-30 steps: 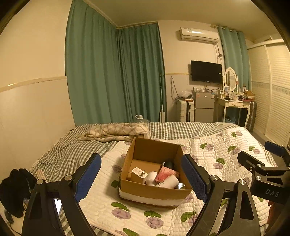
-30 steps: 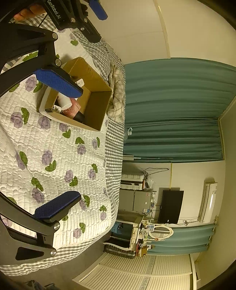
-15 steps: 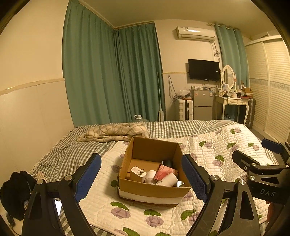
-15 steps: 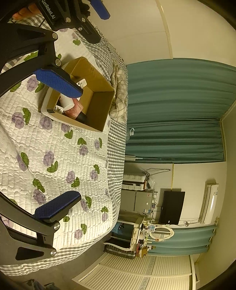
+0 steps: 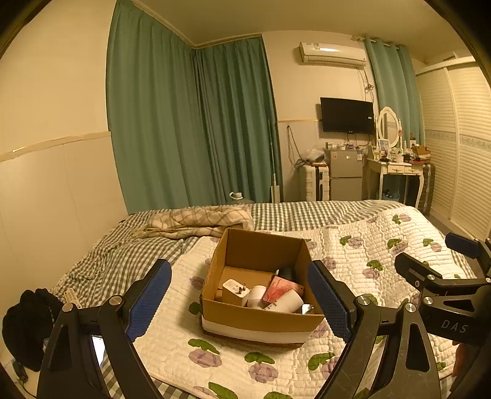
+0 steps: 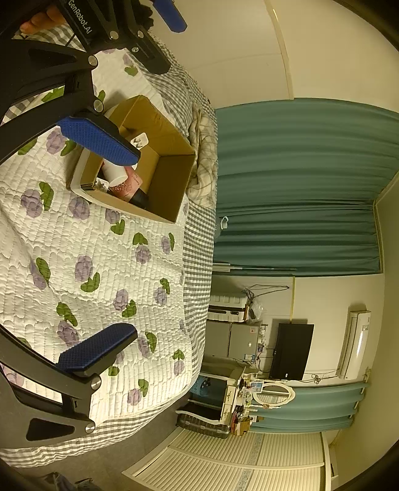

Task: Organize rigid objects

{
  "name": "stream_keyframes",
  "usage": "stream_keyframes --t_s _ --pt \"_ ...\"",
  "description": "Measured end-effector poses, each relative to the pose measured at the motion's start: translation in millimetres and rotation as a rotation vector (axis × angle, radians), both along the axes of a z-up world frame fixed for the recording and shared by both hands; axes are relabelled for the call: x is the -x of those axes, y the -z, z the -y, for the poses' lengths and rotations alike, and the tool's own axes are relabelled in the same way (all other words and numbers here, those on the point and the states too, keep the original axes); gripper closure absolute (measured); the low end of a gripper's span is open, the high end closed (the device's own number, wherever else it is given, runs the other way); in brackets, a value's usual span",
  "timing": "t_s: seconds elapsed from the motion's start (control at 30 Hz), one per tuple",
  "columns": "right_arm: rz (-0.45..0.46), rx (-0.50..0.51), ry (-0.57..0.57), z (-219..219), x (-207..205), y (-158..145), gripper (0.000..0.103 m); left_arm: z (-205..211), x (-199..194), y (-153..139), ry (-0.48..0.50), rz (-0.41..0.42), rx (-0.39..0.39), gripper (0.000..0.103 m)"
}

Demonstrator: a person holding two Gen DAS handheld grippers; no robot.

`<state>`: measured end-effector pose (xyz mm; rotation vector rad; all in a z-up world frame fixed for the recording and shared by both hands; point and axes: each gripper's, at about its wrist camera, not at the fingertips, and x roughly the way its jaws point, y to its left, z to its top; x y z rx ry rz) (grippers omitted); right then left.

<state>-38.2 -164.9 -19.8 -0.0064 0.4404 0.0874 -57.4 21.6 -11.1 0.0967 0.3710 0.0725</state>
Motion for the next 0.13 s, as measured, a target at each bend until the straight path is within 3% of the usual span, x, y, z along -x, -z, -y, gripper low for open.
stream_keyframes --t_s 0.13 --pt "-0.003 -0.002 -0.001 0.4 0.4 2.0 0.0 -2.7 -1.8 1.6 0.004 -0.014 0.017 0.01"
